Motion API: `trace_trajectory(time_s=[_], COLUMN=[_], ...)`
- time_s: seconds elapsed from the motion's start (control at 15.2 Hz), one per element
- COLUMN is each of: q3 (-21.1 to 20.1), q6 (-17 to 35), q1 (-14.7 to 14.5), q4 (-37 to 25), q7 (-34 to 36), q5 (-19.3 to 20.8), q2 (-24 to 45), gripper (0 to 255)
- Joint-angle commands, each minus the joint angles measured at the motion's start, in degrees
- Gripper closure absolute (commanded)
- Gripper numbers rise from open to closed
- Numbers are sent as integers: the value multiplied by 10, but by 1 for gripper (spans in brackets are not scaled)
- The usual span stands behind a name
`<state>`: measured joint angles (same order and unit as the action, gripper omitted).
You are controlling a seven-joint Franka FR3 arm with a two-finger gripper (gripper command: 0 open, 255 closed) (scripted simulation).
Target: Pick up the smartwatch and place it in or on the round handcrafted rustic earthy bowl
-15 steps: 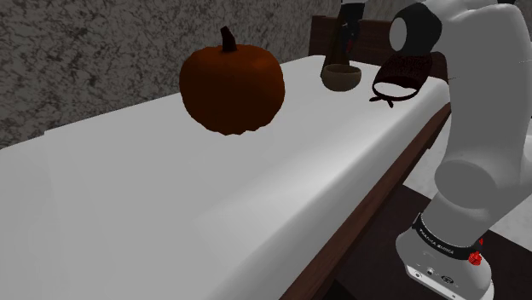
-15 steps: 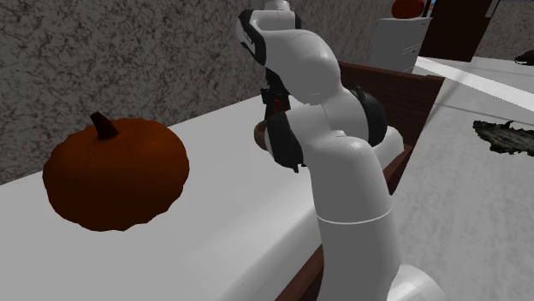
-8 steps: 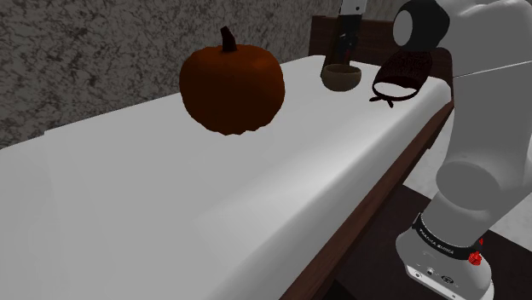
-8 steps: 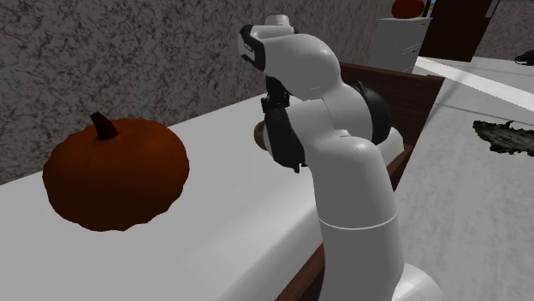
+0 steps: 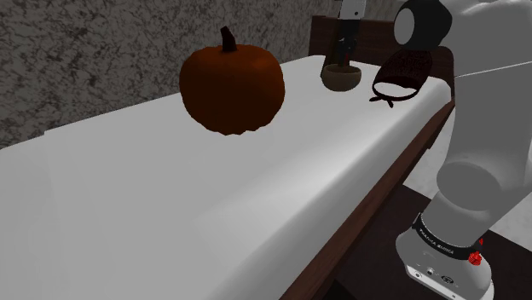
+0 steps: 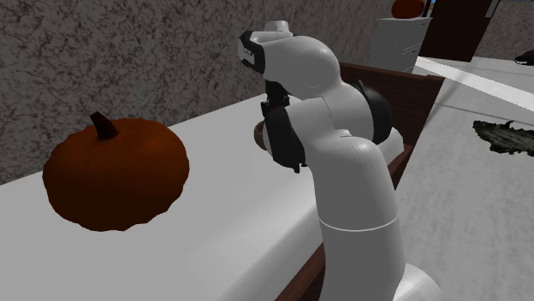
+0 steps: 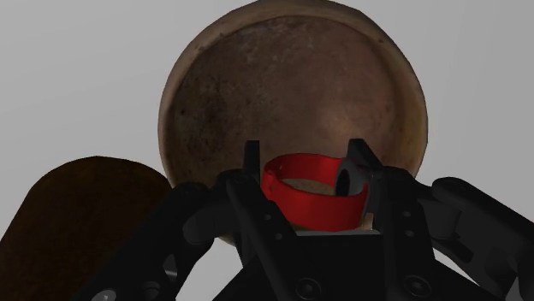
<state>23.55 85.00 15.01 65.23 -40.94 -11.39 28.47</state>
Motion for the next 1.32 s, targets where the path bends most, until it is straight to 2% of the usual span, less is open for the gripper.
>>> trace_trajectory(time_s=[0.0, 0.07, 0.13, 0.46, 0.73, 1.25], q3=[0, 0, 0, 0, -6, -7], q6=[0, 0, 0, 0, -117, -117], q1=[0, 0, 0, 0, 41, 41], q4=[0, 0, 0, 0, -185, -184], q7=[0, 0, 0, 0, 5, 5], q5=[0, 0, 0, 0, -22, -22], q2=[0, 0, 0, 0, 66, 66], gripper=[255, 255, 0, 0, 0, 0])
